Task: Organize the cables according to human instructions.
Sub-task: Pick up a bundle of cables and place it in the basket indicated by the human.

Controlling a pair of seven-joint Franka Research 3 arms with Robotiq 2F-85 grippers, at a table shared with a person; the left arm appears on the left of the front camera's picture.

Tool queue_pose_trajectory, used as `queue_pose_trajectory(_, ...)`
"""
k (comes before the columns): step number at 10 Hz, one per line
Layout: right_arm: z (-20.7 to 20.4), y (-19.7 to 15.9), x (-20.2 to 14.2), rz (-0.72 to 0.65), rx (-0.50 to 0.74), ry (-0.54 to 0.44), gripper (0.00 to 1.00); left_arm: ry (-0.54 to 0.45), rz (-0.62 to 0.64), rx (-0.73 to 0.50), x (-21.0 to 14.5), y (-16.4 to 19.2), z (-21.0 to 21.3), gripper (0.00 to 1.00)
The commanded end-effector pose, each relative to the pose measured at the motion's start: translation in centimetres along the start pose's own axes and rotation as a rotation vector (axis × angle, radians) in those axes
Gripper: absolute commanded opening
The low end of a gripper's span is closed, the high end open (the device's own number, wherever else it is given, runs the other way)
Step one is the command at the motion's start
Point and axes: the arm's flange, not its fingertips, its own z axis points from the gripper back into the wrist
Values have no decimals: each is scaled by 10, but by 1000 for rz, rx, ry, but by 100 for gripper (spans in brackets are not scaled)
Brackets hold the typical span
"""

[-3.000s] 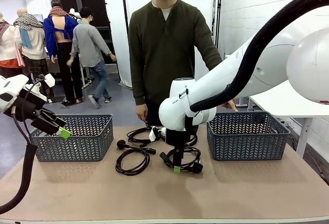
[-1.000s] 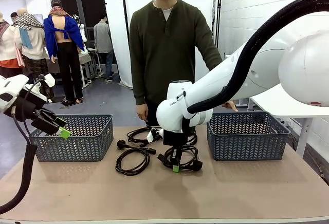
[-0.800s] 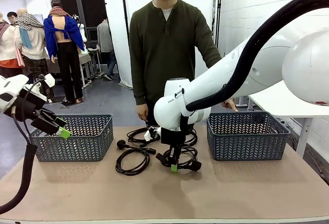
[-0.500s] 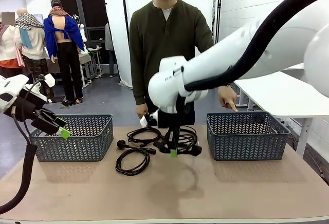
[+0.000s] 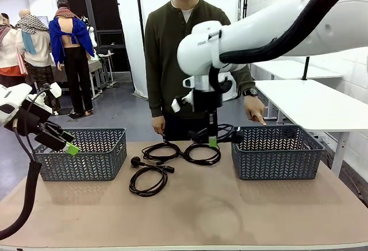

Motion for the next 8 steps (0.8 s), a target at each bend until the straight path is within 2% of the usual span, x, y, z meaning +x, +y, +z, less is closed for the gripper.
queue_pose_trajectory(1,17,-6,-39,4,-13,-10,0,-17,-16,-15,-1,4,0,100)
queue_pose_trajectory(4,34,-20,-108,-70,-120,-17,0,-17,-16,-15,-1,4,0,100)
queue_pose_trajectory(6,27,-31,-151,-65,-116,-40,0,-17,-16,-15,-1,4,0,100)
queue_pose_trajectory(8,19,-45,-179,-61,-113,-62,0,-17,-16,-15,-1,4,0,100)
